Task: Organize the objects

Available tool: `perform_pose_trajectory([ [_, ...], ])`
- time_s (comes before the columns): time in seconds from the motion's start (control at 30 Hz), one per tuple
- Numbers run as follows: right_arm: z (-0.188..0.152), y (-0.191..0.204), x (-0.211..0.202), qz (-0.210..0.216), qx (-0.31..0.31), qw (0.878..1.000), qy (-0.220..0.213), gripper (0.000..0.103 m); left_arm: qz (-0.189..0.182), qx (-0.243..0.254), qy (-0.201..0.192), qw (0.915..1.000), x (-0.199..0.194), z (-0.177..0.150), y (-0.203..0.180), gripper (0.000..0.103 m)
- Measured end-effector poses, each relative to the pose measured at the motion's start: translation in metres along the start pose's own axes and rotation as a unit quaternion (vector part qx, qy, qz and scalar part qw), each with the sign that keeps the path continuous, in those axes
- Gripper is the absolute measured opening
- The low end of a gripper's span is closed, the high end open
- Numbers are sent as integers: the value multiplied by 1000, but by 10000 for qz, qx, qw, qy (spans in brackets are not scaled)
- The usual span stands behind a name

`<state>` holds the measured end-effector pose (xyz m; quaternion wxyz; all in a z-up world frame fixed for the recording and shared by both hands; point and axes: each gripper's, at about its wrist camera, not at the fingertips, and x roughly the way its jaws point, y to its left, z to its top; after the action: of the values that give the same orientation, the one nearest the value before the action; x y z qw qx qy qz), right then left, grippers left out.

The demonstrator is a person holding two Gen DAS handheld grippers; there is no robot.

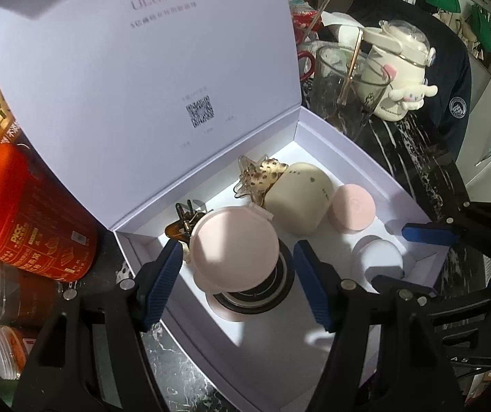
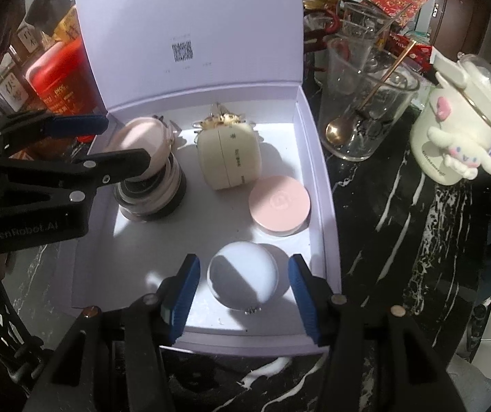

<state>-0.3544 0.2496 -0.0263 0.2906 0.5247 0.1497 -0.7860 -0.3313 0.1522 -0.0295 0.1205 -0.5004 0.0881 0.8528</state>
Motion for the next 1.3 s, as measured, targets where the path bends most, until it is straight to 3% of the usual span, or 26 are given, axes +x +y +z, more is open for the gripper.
perform_pose_trajectory([
  [0.4, 13, -2, -35, -164, 189, 9992, -313, 65, 29, -170, -179, 9997, -38, -1, 1, 68],
  [0.73, 6, 10, -86, -469, 269, 9963, -663, 81, 271, -253, -504, 9980, -82, -6, -2, 84],
  [1.3, -31, 31, -148, -602, 517, 9929, -888, 84, 414, -327, -771, 9956, -156, -40, -9, 89],
])
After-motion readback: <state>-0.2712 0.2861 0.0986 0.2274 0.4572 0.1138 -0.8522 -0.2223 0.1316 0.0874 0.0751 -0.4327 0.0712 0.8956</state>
